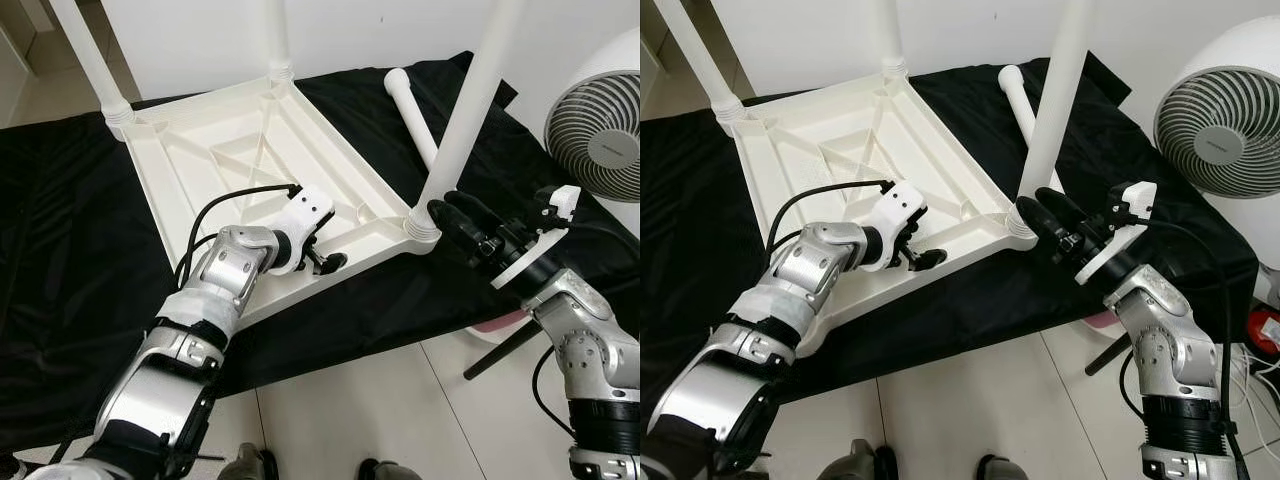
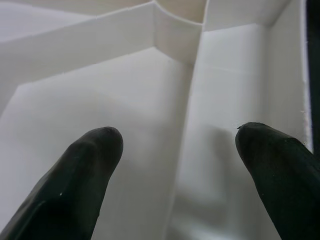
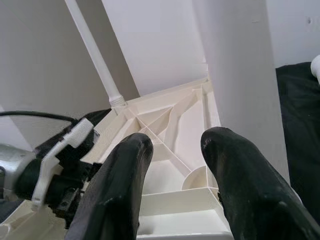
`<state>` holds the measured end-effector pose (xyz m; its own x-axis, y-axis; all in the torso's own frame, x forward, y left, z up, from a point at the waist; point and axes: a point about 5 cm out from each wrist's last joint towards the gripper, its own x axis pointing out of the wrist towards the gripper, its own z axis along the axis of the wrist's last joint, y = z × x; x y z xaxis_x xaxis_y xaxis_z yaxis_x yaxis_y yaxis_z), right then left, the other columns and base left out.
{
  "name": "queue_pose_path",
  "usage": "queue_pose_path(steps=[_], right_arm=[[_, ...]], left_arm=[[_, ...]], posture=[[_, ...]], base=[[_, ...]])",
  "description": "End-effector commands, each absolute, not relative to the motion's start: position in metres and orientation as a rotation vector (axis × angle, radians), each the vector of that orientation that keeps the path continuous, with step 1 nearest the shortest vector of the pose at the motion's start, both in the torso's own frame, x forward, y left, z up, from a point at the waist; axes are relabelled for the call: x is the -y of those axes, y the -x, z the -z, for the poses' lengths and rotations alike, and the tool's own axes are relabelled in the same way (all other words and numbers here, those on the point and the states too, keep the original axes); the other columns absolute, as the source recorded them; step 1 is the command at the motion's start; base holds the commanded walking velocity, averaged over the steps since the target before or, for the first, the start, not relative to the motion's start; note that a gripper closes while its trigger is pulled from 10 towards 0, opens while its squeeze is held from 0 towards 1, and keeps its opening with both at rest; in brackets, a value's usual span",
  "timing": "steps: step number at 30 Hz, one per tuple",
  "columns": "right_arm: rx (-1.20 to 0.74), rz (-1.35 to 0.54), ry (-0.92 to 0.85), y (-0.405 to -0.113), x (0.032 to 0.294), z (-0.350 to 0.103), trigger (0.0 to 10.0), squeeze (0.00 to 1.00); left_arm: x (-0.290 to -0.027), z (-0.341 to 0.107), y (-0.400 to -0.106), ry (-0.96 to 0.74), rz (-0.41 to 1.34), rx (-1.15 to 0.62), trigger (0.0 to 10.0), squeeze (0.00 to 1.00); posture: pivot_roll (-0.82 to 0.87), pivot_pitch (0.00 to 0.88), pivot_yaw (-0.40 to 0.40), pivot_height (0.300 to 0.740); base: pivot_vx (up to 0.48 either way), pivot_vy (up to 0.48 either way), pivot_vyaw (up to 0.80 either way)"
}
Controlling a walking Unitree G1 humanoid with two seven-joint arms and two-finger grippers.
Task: Building children table
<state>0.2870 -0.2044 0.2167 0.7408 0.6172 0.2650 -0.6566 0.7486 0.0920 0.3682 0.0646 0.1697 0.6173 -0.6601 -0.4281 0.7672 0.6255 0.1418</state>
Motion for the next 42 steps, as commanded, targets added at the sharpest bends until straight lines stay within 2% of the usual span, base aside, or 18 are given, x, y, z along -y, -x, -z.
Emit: queue_pose_path(steps=[1, 3, 4, 5, 6, 7, 21, 32, 37, 42], right_arm=[[0.236, -0.707, -0.201, -0.285, 0.203, -0.220, 10.0, 0.00], [0.237, -0.701, -0.200, -0.285, 0.203, -0.220, 10.0, 0.00], [0.237, -0.698, -0.202, -0.285, 0.203, -0.220, 10.0, 0.00], [0.238, -0.694, -0.203, -0.285, 0.202, -0.220, 10.0, 0.00], [0.239, -0.691, -0.204, -0.284, 0.202, -0.220, 10.0, 0.00], [0.240, -0.689, -0.209, -0.284, 0.202, -0.220, 10.0, 0.00], [0.227, -0.676, -0.241, -0.280, 0.196, -0.214, 10.0, 0.00], [0.227, -0.666, -0.258, -0.282, 0.196, -0.212, 10.0, 0.00], [0.232, -0.656, -0.262, -0.284, 0.196, -0.213, 10.0, 0.00], [0.235, -0.649, -0.260, -0.284, 0.197, -0.213, 10.0, 0.00]], left_arm=[[-0.085, -0.167, -0.383, -0.365, 0.420, -0.308, 10.0, 0.00], [-0.086, -0.168, -0.384, -0.342, 0.401, -0.307, 9.8, 0.00], [-0.087, -0.169, -0.385, -0.327, 0.390, -0.307, 5.9, 0.00], [-0.088, -0.170, -0.386, -0.300, 0.374, -0.300, 0.9, 0.00], [-0.088, -0.171, -0.387, -0.282, 0.364, -0.295, 0.9, 0.00], [-0.089, -0.172, -0.387, -0.271, 0.349, -0.290, 0.0, 0.00], [-0.095, -0.168, -0.387, -0.284, 0.256, -0.276, 0.0, 0.00], [-0.120, -0.166, -0.378, -0.193, 0.058, -0.232, 0.0, 0.00], [-0.136, -0.180, -0.376, -0.122, -0.082, -0.153, 0.0, 0.00], [-0.138, -0.186, -0.369, -0.114, -0.111, -0.138, 0.0, 0.00]], posture=[[-0.14, 0.130, 0.083, 0.740], [-0.14, 0.132, 0.084, 0.740], [-0.14, 0.132, 0.084, 0.740], [-0.14, 0.133, 0.085, 0.740], [-0.14, 0.133, 0.085, 0.740], [-0.14, 0.136, 0.087, 0.740], [-0.14, 0.144, 0.091, 0.740], [-0.13, 0.146, 0.089, 0.740], [-0.13, 0.148, 0.088, 0.740], [-0.14, 0.149, 0.099, 0.740]], base=[[0.000, 0.000, 0.00], [0.000, 0.000, 0.00], [0.000, 0.000, 0.00], [0.000, 0.000, 0.00], [0.000, 0.000, 0.00], [0.000, 0.000, 0.00], [0.000, 0.000, 0.00], [0.000, 0.000, 0.00], [0.000, 0.000, 0.00], [0.000, 0.000, 0.00]])
